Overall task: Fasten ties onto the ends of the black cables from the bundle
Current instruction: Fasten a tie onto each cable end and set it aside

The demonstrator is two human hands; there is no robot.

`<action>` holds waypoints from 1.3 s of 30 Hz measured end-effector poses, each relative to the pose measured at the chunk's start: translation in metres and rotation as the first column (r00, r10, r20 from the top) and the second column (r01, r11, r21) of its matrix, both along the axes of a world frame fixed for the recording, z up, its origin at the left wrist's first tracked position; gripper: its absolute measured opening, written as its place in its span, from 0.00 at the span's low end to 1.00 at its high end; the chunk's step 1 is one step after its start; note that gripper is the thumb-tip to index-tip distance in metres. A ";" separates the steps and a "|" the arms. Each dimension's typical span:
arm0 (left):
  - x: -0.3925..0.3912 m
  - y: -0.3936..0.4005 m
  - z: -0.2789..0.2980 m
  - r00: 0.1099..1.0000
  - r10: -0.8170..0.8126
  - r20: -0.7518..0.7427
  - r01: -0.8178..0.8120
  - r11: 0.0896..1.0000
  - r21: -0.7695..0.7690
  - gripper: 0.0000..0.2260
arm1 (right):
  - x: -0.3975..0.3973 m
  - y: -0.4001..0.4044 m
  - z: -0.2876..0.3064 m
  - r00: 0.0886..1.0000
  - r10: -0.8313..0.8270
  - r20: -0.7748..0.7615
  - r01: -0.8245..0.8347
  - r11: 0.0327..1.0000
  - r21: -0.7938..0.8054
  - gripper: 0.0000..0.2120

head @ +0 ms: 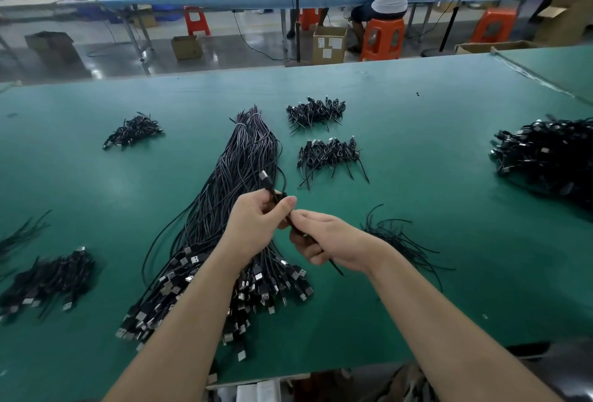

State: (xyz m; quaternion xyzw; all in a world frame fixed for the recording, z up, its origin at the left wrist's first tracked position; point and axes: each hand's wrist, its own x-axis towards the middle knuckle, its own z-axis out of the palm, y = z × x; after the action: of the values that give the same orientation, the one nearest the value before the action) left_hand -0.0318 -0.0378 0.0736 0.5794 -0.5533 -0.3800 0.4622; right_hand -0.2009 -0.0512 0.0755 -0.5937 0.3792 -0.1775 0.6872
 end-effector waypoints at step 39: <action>-0.046 -0.044 -0.042 0.906 0.225 0.357 -0.200 0.974 -0.106 0.05 | 0.014 -0.011 -0.120 0.714 -0.570 -0.406 0.230 0.739 -0.633 0.16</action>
State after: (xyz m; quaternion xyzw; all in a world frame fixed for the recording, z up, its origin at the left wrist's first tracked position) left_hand -0.0776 -0.0814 0.0312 0.6814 -0.5757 -0.1936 0.4084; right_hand -0.1868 -0.0626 -0.0448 -0.6846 0.6269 -0.2395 0.2845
